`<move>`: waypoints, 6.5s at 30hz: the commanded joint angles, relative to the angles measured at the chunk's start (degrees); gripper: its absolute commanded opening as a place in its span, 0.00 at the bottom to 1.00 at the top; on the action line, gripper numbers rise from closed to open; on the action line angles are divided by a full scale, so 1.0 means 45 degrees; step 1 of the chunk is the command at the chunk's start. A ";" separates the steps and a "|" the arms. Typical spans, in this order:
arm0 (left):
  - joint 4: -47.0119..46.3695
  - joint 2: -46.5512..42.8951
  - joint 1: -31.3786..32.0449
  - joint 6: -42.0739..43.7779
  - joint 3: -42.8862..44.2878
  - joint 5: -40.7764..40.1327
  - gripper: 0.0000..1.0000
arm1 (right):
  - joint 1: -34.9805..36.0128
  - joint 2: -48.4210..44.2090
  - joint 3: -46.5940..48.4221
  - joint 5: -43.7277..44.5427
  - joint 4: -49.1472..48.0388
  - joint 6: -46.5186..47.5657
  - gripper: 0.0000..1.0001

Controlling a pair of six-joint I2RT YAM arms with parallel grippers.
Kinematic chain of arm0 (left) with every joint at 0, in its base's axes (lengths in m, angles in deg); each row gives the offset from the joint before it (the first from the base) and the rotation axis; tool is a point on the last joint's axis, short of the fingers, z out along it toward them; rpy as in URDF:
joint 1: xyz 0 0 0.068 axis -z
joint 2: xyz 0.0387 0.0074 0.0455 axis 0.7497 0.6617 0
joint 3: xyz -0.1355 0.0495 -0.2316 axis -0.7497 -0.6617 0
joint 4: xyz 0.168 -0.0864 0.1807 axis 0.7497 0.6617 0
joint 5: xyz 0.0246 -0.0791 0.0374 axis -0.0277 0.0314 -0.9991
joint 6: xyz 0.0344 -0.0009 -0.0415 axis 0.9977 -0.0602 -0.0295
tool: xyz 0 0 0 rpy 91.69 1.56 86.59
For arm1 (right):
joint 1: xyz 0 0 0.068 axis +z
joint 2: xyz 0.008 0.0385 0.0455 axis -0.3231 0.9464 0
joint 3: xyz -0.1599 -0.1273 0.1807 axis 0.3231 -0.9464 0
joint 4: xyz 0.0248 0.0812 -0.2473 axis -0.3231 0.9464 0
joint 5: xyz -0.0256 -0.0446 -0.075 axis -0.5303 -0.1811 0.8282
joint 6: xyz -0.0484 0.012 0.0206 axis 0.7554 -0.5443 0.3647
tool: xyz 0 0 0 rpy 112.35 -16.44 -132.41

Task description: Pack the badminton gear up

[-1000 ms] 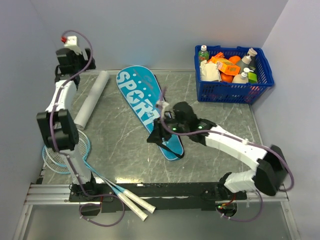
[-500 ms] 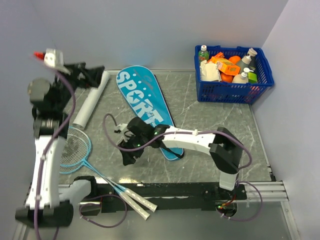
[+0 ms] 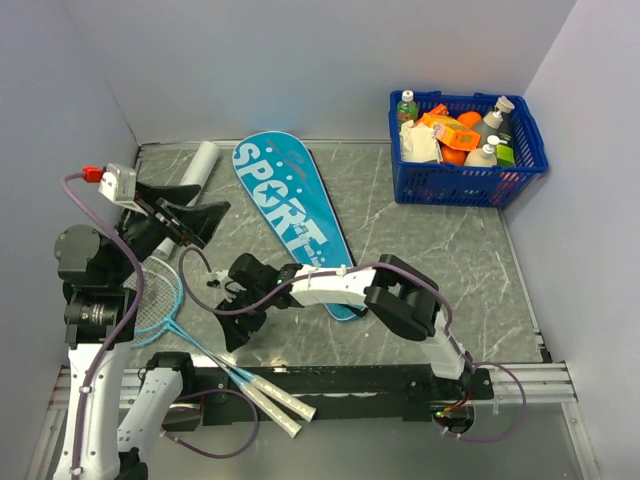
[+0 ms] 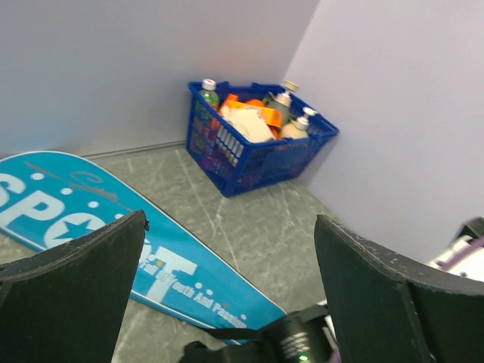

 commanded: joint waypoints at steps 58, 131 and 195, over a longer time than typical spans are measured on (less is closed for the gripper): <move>0.0822 0.0038 0.0755 0.0754 0.0185 -0.0673 0.97 | 0.0467 0.4402 0.0396 -0.6055 -0.9129 -0.7515 0.00; -0.1619 0.1737 0.1009 0.0519 -0.1747 -0.0204 0.97 | -1.3223 -0.7729 -0.8649 0.0016 -0.2220 -0.2051 0.00; 0.0959 0.0643 0.1126 0.0754 -0.2979 -0.5848 0.96 | -0.2912 -0.1771 -0.1422 0.4959 0.2000 0.3166 0.61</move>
